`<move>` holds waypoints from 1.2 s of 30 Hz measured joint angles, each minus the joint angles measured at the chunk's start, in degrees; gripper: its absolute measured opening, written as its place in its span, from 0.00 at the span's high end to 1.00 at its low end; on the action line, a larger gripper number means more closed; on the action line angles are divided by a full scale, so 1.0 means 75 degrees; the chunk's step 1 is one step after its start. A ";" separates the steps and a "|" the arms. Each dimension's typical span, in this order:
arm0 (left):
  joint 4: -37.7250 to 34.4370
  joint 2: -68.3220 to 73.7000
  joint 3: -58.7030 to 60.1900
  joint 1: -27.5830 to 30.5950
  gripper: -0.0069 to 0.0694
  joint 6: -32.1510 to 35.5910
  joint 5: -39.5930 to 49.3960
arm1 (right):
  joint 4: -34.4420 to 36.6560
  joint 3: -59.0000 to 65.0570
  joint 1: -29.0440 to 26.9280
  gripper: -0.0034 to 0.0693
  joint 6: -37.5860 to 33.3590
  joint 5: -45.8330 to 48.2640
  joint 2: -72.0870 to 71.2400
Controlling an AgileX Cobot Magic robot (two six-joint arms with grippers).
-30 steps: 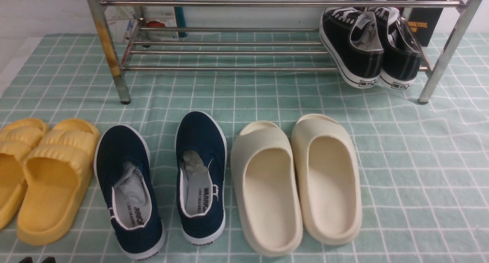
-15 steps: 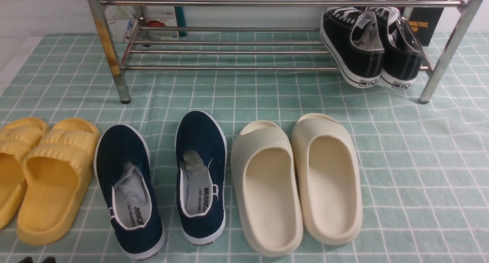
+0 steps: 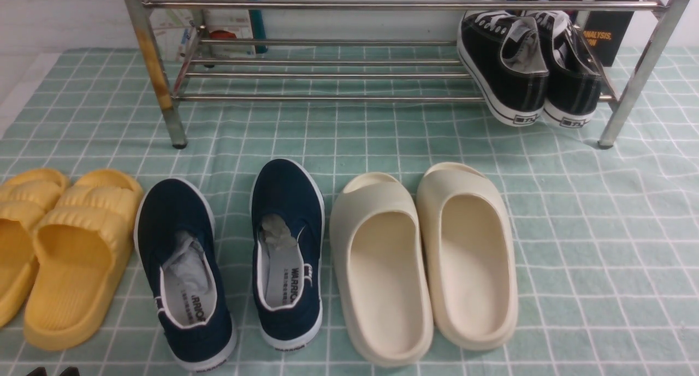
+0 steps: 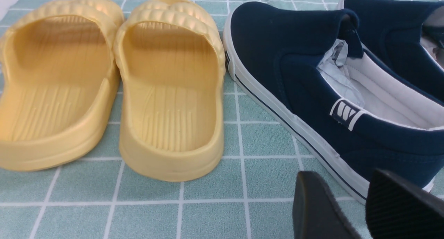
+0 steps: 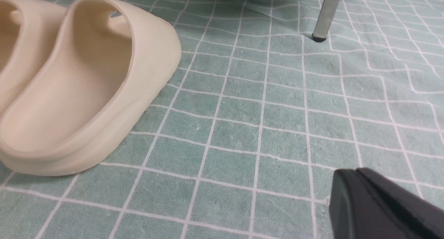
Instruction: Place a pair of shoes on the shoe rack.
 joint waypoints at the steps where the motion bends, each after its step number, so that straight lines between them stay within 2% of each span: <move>1: 0.0000 0.0000 0.0000 0.0000 0.60 0.0000 0.0000 | 0.0000 0.0000 0.0000 0.92 0.0000 0.0000 0.0000; 36: 0.0000 0.0000 0.0000 0.0000 0.60 0.0000 0.0000 | 0.0000 0.0000 0.0000 0.89 0.0000 0.0007 0.0000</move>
